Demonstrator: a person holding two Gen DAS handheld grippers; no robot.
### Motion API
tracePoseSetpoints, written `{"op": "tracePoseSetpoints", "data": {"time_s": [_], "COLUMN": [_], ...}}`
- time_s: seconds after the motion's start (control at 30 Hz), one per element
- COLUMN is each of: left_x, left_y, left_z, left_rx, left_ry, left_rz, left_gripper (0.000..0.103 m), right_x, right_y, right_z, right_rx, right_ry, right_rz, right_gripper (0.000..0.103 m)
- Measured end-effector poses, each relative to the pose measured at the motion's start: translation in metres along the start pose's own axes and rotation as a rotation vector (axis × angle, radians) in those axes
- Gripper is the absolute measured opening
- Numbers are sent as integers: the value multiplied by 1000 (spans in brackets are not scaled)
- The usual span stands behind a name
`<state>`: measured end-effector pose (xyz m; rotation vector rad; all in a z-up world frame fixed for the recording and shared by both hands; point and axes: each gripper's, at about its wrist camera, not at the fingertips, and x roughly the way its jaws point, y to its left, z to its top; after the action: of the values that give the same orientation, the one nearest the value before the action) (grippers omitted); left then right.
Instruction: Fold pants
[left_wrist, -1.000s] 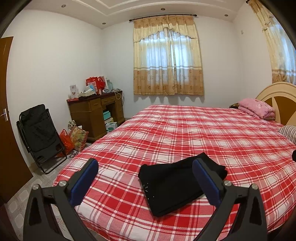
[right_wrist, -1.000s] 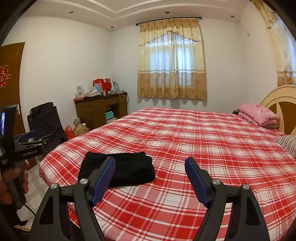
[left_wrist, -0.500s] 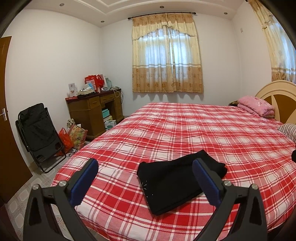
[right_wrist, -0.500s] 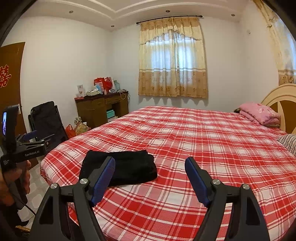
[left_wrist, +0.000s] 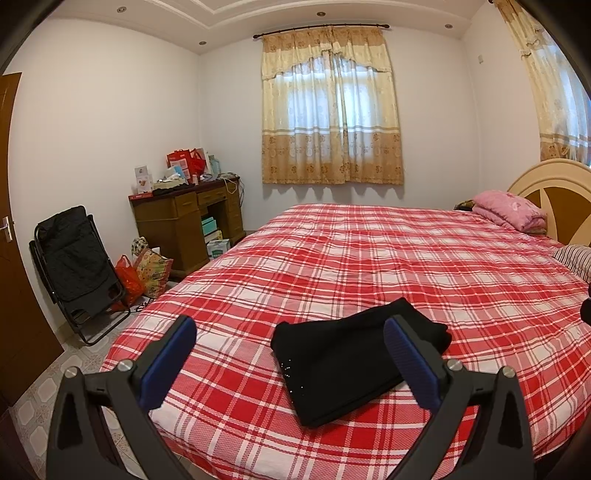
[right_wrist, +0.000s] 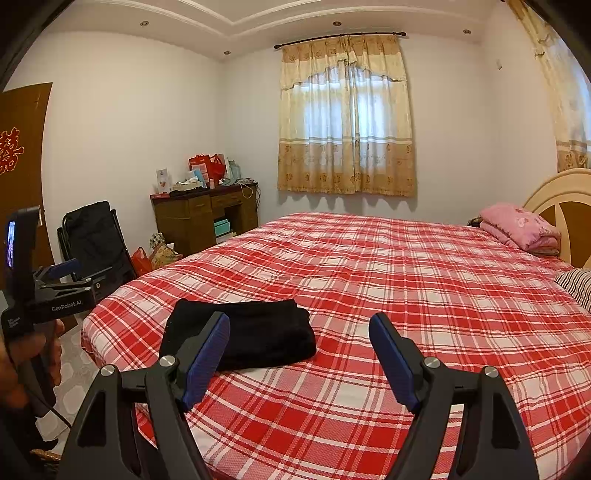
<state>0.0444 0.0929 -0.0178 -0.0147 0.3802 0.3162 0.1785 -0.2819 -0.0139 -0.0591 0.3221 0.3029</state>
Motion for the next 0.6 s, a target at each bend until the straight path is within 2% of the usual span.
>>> {"op": "tracePoseSetpoints", "data": {"time_s": [0.33,0.6], "left_x": [-1,8], "left_y": [-6,-5], "left_z": [0,-1], "left_rx": [16,-10], "left_ry": [-3,32], "left_rz": [3,-42], "left_gripper": [103,103], "right_x": [1,4], "right_y": [-1,4], "right_z": [-1,-4], "right_rx": [-6,-24], "right_ry": [4,14], "right_rz": [1,4], "right_gripper": [79,79]}}
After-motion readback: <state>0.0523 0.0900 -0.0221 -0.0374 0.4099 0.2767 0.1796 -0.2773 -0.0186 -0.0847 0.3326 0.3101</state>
